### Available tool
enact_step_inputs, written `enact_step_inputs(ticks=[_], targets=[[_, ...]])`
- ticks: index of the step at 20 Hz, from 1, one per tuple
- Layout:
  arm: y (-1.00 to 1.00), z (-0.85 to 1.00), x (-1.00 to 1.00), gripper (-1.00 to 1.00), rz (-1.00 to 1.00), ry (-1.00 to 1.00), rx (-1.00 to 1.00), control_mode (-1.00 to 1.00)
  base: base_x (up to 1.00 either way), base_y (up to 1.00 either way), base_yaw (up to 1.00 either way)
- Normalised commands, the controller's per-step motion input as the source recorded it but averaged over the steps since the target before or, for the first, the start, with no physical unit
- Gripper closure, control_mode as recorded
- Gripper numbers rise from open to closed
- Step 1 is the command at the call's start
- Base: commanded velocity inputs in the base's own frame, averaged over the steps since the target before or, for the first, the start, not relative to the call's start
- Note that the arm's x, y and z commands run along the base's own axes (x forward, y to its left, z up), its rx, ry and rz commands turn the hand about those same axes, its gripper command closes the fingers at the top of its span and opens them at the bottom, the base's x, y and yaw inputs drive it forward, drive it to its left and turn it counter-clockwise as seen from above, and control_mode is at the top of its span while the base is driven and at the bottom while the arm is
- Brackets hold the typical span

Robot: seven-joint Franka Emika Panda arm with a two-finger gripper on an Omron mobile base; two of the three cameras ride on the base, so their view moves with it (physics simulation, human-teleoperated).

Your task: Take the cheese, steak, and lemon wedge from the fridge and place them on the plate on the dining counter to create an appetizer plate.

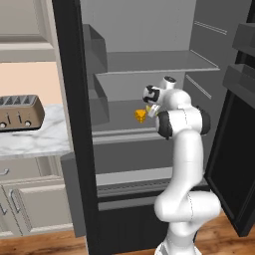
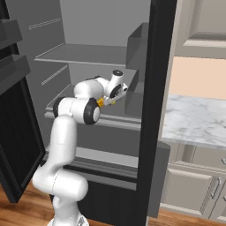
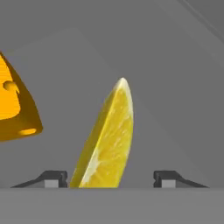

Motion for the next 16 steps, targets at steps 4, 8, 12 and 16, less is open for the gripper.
enact_step_inputs(ticks=[4, 8, 12, 16], targets=[[0.45, -0.97, -0.67, 1.00, 0.00, -0.08, -0.03, -1.00, 0.00, 0.00, 0.00], [0.12, -0.73, -0.45, 1.00, 0.00, 0.00, 0.00, -1.00, 0.00, 0.00, 0.00], [0.00, -0.34, -0.80, 1.00, 0.00, 0.00, 0.00, -1.00, 0.00, 0.00, 0.00], [0.00, -0.01, -1.00, 1.00, 0.00, -0.03, 0.00, -1.00, 0.00, 0.00, 0.00]])
